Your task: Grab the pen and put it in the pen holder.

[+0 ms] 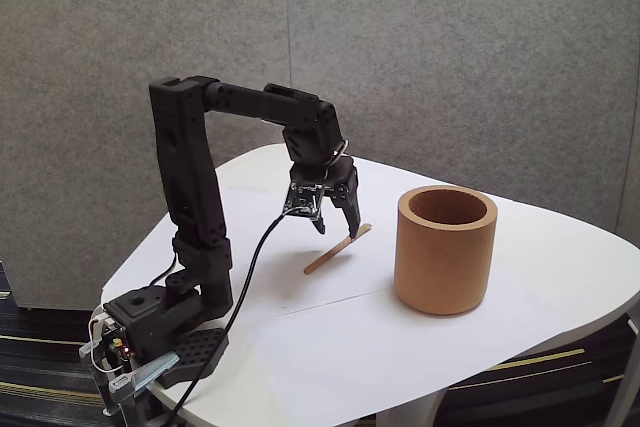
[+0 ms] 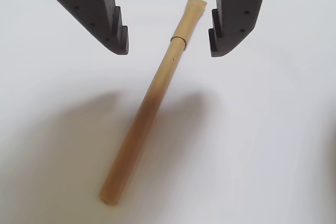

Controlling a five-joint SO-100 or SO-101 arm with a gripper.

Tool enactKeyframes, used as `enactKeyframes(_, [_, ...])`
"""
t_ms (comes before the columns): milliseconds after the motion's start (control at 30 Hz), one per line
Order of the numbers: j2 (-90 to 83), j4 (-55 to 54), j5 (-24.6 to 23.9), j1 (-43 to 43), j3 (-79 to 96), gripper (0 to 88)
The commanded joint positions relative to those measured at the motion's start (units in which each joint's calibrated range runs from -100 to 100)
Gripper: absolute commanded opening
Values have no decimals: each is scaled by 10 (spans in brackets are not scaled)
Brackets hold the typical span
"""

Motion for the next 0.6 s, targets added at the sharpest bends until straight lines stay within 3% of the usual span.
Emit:
enactKeyframes(0, [28,-19,-2,-1,-64,211])
enactKeyframes(567, [104,-19,-7,-6,-115,211])
